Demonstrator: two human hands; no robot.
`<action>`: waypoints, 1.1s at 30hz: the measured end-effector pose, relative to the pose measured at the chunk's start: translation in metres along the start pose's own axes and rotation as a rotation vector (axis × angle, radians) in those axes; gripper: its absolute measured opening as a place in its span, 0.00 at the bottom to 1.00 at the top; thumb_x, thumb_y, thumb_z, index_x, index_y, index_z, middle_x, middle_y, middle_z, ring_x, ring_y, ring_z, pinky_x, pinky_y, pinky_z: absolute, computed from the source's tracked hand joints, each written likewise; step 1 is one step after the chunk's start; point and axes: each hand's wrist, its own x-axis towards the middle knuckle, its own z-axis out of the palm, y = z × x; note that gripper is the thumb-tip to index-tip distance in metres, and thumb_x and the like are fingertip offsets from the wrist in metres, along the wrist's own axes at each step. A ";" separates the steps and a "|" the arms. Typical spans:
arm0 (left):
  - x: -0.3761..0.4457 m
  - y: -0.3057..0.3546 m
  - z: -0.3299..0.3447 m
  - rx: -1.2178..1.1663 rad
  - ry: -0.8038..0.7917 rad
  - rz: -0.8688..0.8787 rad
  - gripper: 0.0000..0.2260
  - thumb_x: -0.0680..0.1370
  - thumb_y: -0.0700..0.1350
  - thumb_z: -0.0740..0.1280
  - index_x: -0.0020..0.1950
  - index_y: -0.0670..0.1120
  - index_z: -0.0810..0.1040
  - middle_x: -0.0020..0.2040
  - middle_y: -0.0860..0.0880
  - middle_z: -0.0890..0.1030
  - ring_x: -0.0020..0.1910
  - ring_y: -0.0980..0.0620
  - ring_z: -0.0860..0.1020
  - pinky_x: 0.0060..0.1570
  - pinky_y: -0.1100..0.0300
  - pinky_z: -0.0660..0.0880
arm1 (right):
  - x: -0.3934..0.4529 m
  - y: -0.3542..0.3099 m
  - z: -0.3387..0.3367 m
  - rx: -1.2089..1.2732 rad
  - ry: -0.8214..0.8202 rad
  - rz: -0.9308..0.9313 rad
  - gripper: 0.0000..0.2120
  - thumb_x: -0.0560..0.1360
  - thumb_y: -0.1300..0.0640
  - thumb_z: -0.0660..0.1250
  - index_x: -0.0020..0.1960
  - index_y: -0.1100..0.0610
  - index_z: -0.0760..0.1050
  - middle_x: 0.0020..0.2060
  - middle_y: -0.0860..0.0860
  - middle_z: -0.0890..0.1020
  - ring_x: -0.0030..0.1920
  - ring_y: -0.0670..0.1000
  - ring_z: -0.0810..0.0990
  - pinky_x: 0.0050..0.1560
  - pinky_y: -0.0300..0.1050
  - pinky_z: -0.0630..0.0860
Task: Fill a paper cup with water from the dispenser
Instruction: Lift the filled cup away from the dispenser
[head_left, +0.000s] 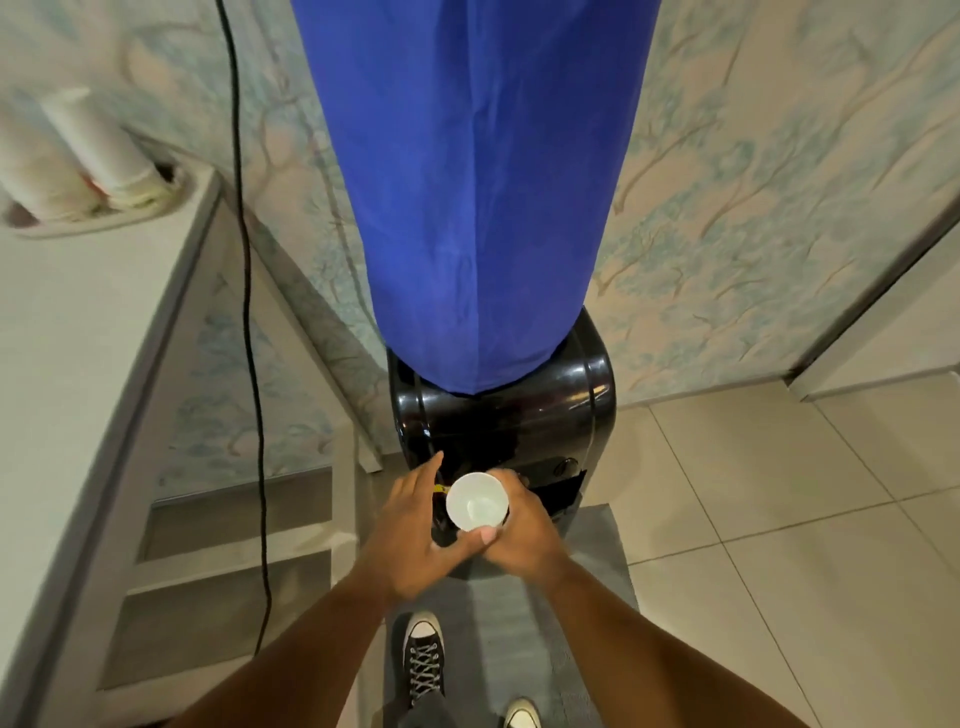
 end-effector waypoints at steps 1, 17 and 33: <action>-0.004 0.000 -0.003 -0.022 0.004 -0.023 0.53 0.65 0.78 0.64 0.81 0.53 0.50 0.78 0.52 0.61 0.75 0.54 0.60 0.71 0.54 0.63 | 0.002 -0.007 0.000 0.000 -0.008 -0.016 0.36 0.61 0.47 0.80 0.65 0.47 0.69 0.56 0.47 0.78 0.56 0.48 0.78 0.54 0.47 0.80; -0.013 0.010 -0.060 -0.493 0.209 -0.082 0.27 0.70 0.69 0.71 0.67 0.70 0.67 0.61 0.67 0.77 0.61 0.66 0.75 0.57 0.64 0.74 | 0.031 -0.112 0.007 0.061 -0.116 -0.207 0.39 0.59 0.43 0.78 0.66 0.41 0.67 0.59 0.44 0.79 0.61 0.48 0.77 0.59 0.51 0.79; -0.037 0.021 -0.187 -0.530 0.524 -0.057 0.30 0.72 0.61 0.72 0.71 0.52 0.69 0.61 0.56 0.79 0.60 0.60 0.78 0.56 0.62 0.77 | 0.043 -0.256 0.039 0.090 -0.141 -0.502 0.31 0.57 0.39 0.73 0.58 0.42 0.71 0.53 0.38 0.75 0.54 0.40 0.77 0.49 0.35 0.76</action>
